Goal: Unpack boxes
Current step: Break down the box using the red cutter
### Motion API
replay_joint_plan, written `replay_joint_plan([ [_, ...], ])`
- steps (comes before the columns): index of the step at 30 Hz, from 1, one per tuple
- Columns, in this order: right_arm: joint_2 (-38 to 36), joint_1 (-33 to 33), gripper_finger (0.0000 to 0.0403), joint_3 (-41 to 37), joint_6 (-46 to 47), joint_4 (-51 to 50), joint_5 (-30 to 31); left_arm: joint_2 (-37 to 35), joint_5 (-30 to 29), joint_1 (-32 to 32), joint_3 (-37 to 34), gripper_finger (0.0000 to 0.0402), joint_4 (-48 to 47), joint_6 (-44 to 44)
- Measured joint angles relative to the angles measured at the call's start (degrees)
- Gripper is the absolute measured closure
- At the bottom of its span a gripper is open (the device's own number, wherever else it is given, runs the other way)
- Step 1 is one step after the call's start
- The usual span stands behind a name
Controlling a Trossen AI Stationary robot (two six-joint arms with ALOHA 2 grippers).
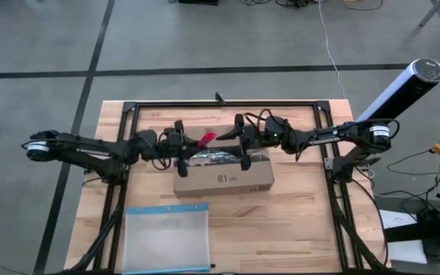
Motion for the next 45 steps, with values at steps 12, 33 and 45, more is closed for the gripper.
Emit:
replay_joint_plan([
  [12, 9.78, 0.00, 0.0250, 11.40, 0.77, -0.07, -4.87, 3.53, 3.28, 1.84, 0.00, 0.0378, 2.04, -0.63],
  [33, 13.58, 0.00, 0.0348, 14.91, 1.76, 0.14, -6.16, 4.17, 4.66, 1.85, 0.00, 0.0378, 2.38, -0.95],
  [45, 13.58, -0.04, 0.0369, 14.91, 0.99, 0.11, -5.59, 4.17, 4.51, 1.90, 0.00, 0.0366, 2.48, -1.73],
])
